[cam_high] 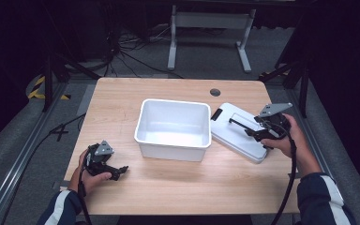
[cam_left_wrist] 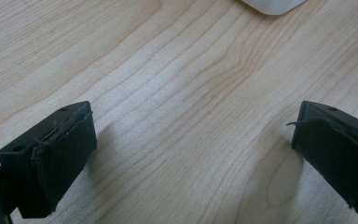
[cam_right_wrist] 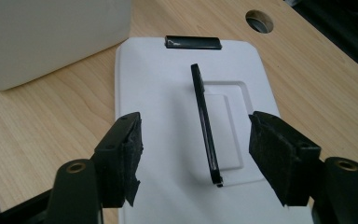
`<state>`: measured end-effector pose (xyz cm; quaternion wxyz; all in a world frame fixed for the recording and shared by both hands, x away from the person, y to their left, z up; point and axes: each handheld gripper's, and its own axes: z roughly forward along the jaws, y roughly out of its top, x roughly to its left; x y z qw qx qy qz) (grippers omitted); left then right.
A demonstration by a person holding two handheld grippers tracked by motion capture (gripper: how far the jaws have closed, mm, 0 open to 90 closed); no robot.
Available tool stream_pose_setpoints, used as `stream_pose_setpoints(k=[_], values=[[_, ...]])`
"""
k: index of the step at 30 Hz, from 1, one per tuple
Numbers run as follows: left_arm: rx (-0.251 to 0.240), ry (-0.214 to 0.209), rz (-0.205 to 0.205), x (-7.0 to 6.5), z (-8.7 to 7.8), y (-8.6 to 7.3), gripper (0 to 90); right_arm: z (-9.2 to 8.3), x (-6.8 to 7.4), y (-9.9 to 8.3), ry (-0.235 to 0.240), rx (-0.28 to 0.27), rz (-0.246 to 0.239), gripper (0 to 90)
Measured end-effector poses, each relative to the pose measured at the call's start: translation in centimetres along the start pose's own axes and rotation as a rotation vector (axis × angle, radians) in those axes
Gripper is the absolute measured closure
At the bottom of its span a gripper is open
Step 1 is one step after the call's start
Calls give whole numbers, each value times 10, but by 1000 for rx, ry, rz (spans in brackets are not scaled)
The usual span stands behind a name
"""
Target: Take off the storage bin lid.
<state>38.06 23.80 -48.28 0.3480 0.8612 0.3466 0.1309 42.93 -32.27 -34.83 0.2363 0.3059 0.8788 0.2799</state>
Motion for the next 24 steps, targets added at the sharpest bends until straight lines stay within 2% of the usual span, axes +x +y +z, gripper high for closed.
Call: stream_pose_setpoints(k=[13, 24], values=[[0, -2, 1, 0, 0, 0, 3, -34, 17, -39, -26, -75, 0, 346], [0, 1, 1, 0, 0, 0, 2, -39, 31, -71, -23, -117, -5, 322]])
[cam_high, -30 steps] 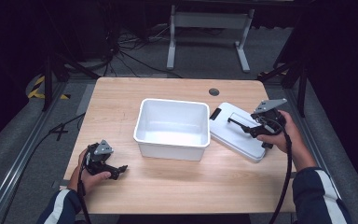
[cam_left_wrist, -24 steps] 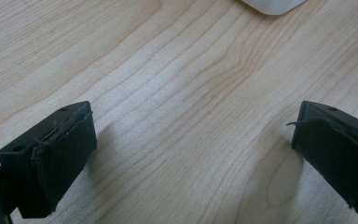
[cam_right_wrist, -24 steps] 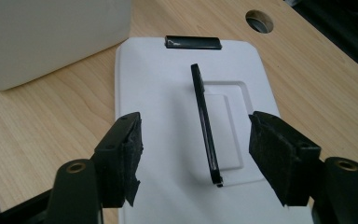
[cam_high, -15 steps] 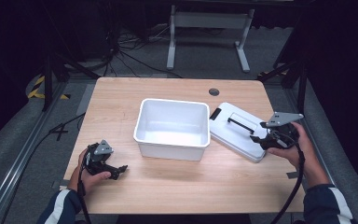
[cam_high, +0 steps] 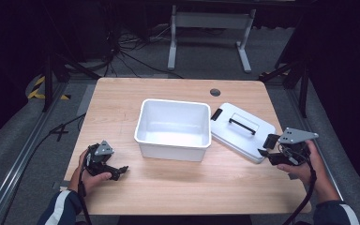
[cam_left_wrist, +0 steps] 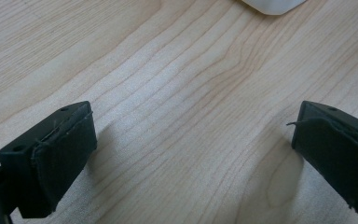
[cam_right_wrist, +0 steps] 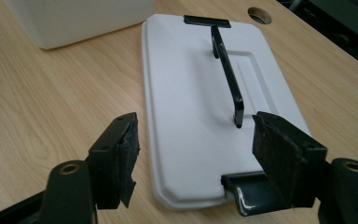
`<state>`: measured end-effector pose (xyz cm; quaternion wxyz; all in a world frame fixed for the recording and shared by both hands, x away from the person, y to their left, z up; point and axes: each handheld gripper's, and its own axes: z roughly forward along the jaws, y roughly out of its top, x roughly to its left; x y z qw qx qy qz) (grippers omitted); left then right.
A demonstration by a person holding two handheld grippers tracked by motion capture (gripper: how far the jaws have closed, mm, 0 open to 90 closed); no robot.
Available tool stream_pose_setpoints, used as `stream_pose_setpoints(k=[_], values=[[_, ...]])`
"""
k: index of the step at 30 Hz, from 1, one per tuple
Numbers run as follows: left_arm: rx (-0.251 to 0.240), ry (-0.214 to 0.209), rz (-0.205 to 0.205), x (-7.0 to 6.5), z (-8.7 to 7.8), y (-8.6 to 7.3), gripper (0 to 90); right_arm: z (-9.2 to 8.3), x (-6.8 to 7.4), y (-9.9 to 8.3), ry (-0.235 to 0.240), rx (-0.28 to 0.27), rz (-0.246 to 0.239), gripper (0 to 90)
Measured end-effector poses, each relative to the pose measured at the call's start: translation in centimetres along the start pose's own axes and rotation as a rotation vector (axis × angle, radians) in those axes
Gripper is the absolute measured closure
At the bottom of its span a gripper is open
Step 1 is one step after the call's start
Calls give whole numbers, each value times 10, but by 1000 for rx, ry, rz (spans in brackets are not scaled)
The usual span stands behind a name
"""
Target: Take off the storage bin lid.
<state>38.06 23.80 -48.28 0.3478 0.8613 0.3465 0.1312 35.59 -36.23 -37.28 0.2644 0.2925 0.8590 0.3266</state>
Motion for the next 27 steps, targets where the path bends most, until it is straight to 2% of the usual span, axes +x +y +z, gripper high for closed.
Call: stream_pose_setpoints(k=[3, 6, 8, 15, 16, 20, 24, 27], values=[[1, -3, -3, 0, 0, 0, 2, 1, 5, -10, 12, -7, 15, 319], [0, 0, 0, 0, 0, 0, 3, 4, 9, -22, 10, 1, -11, 312], [1, 1, 1, 0, 0, 0, 3, 8, 10, -29, 27, 16, 0, 307], [3, 1, 0, 0, 0, 0, 3, 20, 15, -52, 28, 53, 30, 284], [3, 1, 0, 0, 0, 0, 3, 21, 16, -55, 16, 63, 41, 273], [3, 1, 0, 0, 0, 0, 3, 22, 18, -67, 29, 41, 98, 256], [3, 0, 0, 0, 0, 0, 3, 28, 21, -78, 23, 63, 130, 239], [4, 0, 0, 0, 0, 0, 3, 30, 23, -87, 51, 54, 179, 230]])
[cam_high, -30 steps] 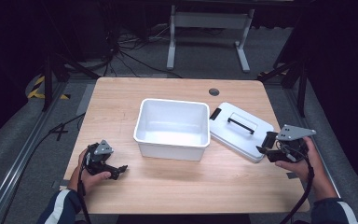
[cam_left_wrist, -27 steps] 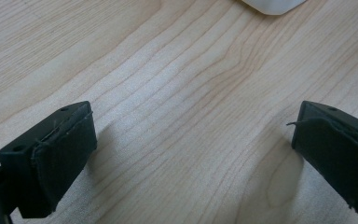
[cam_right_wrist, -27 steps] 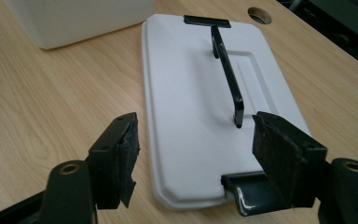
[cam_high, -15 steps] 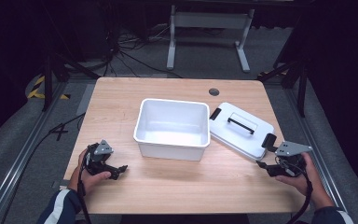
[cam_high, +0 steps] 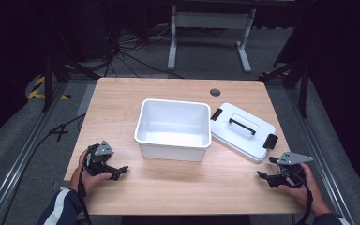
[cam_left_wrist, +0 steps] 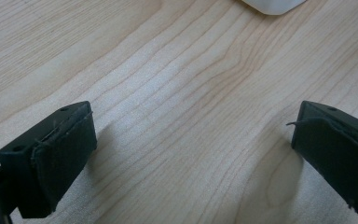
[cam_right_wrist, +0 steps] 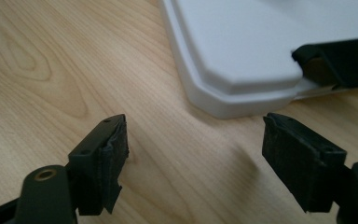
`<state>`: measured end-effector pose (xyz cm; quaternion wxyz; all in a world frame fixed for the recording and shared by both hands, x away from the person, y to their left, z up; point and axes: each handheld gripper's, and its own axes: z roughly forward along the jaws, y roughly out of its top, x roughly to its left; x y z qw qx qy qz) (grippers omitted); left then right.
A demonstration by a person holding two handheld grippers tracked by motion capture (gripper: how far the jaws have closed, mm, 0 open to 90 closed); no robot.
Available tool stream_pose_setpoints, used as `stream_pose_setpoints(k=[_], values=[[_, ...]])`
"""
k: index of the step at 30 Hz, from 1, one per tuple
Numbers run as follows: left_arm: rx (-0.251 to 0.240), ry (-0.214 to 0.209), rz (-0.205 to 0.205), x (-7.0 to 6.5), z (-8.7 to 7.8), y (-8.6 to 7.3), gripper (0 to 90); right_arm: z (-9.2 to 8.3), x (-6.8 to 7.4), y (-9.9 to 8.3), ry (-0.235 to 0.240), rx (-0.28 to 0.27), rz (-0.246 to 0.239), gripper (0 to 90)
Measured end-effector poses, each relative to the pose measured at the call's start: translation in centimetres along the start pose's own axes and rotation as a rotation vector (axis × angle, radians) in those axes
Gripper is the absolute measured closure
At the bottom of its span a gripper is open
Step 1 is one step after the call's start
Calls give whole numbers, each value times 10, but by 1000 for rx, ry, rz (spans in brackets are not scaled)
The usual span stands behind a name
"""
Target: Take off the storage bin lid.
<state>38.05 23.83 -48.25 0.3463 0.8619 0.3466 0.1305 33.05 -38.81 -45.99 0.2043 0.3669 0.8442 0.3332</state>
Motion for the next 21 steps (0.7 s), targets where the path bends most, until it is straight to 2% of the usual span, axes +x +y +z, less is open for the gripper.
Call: stream_pose_setpoints(k=[4, 21], values=[[0, 0, 0, 0, 0, 0, 3, 1, -1, -10, 15, -37, 73, 205], [0, 0, 0, 0, 0, 0, 3, 2, 0, -10, 7, -33, 86, 188]])
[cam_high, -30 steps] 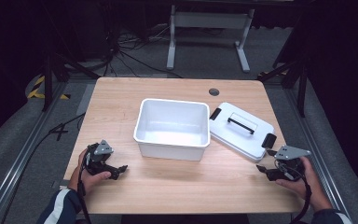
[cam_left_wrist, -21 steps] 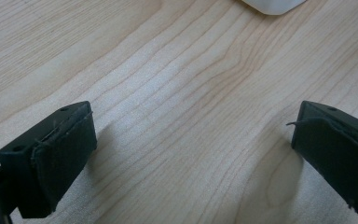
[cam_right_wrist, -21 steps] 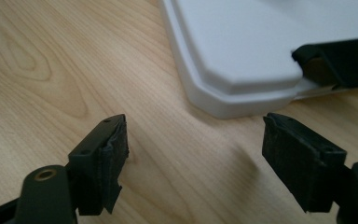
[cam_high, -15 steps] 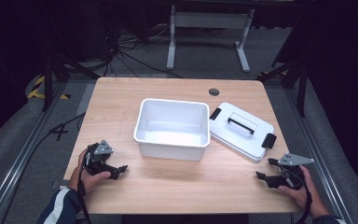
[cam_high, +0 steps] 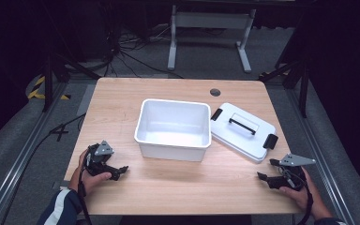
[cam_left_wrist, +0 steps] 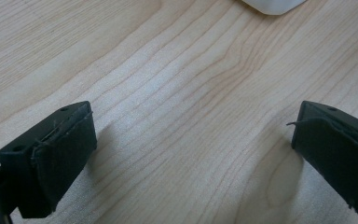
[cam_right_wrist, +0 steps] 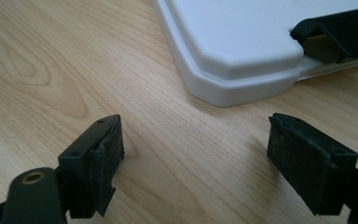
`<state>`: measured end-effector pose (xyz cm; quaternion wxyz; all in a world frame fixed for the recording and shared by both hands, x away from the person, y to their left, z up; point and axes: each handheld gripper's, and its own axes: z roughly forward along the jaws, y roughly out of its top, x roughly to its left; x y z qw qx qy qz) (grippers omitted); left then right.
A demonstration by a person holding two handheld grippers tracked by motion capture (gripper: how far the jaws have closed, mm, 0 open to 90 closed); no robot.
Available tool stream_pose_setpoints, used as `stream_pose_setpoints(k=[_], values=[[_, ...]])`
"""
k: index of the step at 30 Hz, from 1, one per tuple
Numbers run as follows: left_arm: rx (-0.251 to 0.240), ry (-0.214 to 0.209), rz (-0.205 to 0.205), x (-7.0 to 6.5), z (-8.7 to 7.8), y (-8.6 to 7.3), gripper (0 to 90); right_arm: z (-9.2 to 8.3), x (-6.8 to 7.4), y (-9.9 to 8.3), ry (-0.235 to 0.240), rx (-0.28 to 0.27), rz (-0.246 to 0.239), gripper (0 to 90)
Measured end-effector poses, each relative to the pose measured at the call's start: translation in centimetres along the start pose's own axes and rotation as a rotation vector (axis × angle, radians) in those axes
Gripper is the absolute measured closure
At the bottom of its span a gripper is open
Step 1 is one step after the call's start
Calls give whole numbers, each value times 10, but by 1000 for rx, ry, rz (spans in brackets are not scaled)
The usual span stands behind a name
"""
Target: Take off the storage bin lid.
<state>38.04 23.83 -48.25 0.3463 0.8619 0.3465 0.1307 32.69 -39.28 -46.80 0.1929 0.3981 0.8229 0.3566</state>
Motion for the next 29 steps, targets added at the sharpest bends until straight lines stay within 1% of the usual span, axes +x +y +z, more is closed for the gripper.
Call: stream_pose_setpoints(k=[6, 29], values=[[0, 0, 0, 0, 0, 0, 2, 0, 0, 0, -4, 6, 1, 171], [-1, 0, 1, 0, 0, 0, 2, 1, 0, 1, -10, 6, 5, 163]])
